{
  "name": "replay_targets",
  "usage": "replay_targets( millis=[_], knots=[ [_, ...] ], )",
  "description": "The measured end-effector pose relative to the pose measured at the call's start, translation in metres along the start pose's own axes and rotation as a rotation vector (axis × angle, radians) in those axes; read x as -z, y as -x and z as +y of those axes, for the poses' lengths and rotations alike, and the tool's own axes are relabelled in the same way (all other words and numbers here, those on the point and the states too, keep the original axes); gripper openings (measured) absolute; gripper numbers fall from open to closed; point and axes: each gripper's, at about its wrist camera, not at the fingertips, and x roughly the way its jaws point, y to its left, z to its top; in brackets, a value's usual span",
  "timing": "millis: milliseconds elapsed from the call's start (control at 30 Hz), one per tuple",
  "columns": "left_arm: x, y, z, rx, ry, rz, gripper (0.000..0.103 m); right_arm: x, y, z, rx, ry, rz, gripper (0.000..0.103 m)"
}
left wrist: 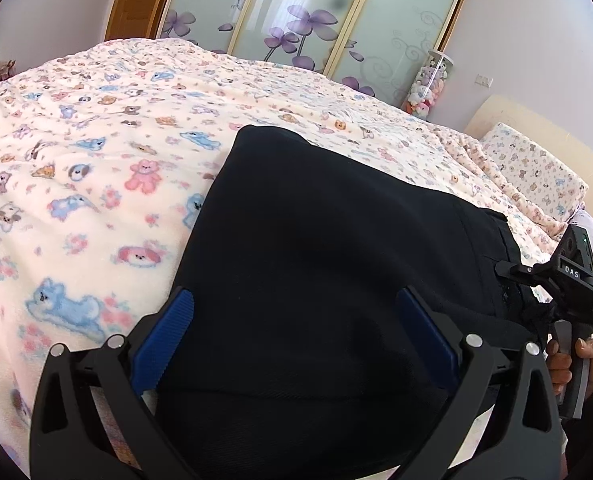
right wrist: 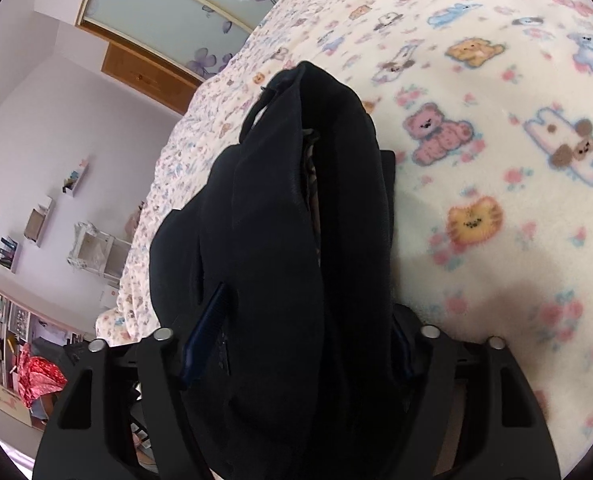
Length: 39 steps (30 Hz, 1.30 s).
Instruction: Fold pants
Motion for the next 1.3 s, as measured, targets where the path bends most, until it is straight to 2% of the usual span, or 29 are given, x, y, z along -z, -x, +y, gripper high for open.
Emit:
replay_targets(
  millis=[100, 167, 300, 467, 533, 600, 700, 833, 933, 1000, 1133, 1200, 1300],
  knots=[
    [0.0, 0.0, 0.0, -0.006, -0.001, 0.002, 0.101, 0.003, 0.009, 0.003, -0.012, 0.018, -0.027, 0.048],
    [0.0, -0.001, 0.0, -0.012, -0.002, 0.005, 0.101, 0.004, 0.013, 0.011, -0.015, 0.045, -0.047, 0.045],
    [0.0, -0.002, 0.002, -0.023, 0.003, 0.01, 0.101, 0.004, 0.018, 0.031, -0.025, 0.105, -0.081, 0.039],
    [0.0, -0.001, 0.005, -0.011, 0.027, 0.015, 0.101, 0.012, 0.021, 0.086, -0.058, 0.277, -0.098, 0.038],
    [-0.004, 0.003, 0.011, 0.027, 0.061, 0.02, 0.101, 0.017, 0.019, 0.1, -0.038, 0.338, -0.087, 0.038],
    [-0.014, 0.013, 0.024, 0.097, 0.137, 0.03, 0.101, 0.017, 0.018, 0.104, 0.0, 0.372, -0.079, 0.038],
    [-0.035, 0.022, 0.046, 0.168, 0.236, 0.059, 0.101, 0.011, 0.019, 0.087, 0.017, 0.316, -0.077, 0.036],
    [-0.068, 0.011, 0.072, 0.218, 0.29, 0.162, 0.101, 0.009, 0.019, 0.062, 0.0, 0.235, -0.085, 0.036],
    [-0.086, -0.016, 0.078, 0.275, 0.307, 0.319, 0.1, 0.012, 0.019, 0.055, -0.015, 0.208, -0.093, 0.036],
    [-0.094, -0.034, 0.079, 0.271, 0.31, 0.398, 0.099, 0.01, 0.018, 0.054, -0.02, 0.202, -0.093, 0.036],
    [-0.098, -0.061, 0.075, 0.278, 0.272, 0.513, 0.099, 0.011, 0.017, 0.051, -0.026, 0.198, -0.088, 0.036],
    [-0.093, -0.075, 0.076, 0.323, 0.291, 0.568, 0.098, 0.011, 0.017, 0.049, -0.029, 0.188, -0.089, 0.036],
    [-0.087, -0.088, 0.078, 0.39, 0.329, 0.595, 0.092, 0.012, 0.017, 0.039, -0.041, 0.158, -0.091, 0.036]
  ],
)
